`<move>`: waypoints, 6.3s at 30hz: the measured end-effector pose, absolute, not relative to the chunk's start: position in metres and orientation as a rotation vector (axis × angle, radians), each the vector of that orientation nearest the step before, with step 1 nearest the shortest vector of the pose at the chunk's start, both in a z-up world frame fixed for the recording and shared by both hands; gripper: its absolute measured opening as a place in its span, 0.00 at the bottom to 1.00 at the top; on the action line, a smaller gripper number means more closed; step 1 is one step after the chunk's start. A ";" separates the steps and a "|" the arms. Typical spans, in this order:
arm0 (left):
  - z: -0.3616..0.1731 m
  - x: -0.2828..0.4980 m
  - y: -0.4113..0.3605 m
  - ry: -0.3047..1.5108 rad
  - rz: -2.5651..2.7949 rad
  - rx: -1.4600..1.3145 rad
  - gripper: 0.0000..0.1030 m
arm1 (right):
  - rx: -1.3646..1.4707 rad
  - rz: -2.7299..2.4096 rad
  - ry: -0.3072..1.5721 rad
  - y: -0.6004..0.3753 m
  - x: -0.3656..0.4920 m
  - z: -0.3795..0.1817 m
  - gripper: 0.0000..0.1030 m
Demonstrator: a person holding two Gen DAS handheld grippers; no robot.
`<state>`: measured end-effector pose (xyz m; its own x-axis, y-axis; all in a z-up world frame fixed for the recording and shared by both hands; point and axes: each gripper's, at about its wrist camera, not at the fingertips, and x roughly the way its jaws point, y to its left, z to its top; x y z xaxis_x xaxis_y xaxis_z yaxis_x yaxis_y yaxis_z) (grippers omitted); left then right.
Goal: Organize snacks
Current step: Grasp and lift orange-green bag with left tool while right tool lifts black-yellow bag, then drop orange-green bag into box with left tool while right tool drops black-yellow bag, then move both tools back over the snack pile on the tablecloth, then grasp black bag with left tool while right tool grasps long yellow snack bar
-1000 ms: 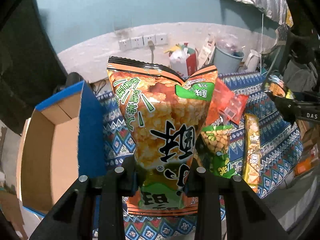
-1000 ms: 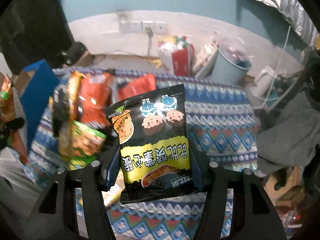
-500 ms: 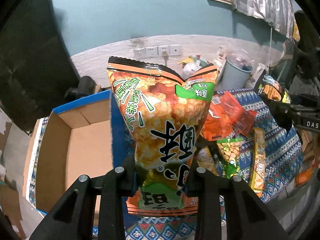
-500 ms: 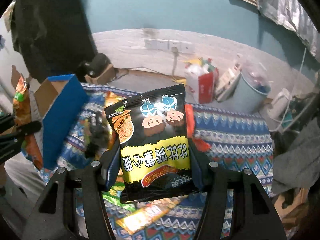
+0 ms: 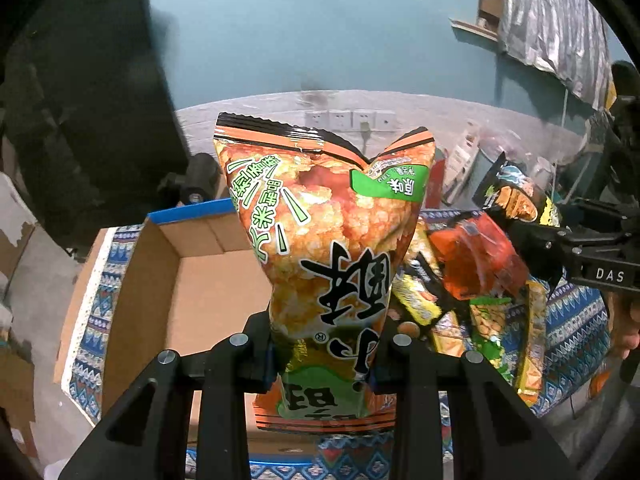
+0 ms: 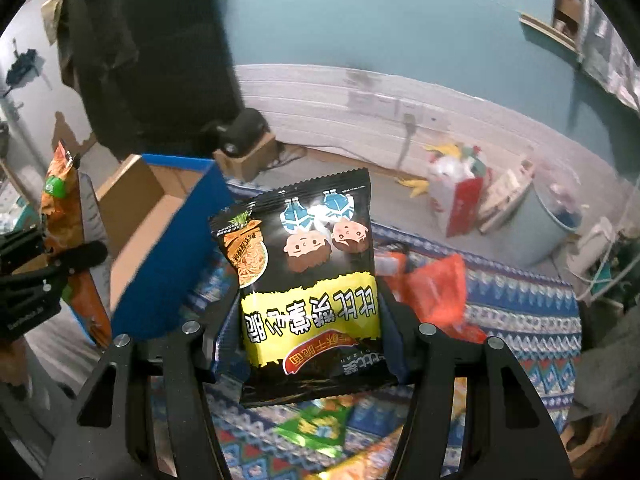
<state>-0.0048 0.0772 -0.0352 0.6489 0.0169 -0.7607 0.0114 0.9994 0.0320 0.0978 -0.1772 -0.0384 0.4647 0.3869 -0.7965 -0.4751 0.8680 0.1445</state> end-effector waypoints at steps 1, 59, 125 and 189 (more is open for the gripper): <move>-0.035 -0.005 0.083 0.864 0.012 0.028 0.32 | -0.106 0.539 0.950 -0.172 0.098 -0.038 0.57; -0.065 -0.015 0.215 0.961 0.273 -0.078 0.64 | -0.155 0.824 1.039 0.044 0.116 -0.075 0.67; -0.174 0.073 -0.047 1.094 -0.222 0.405 0.84 | -0.004 0.125 1.469 -0.298 0.092 -0.239 0.58; -0.108 0.027 -0.032 1.058 -0.260 0.190 0.59 | 0.000 0.038 1.133 -0.346 0.070 -0.122 0.28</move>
<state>0.0269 -0.0324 -0.1082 0.4649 -0.1190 -0.8773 0.3006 0.9533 0.0299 0.0703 -0.3461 -0.1217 0.4238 0.0304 -0.9052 -0.0300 0.9994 0.0195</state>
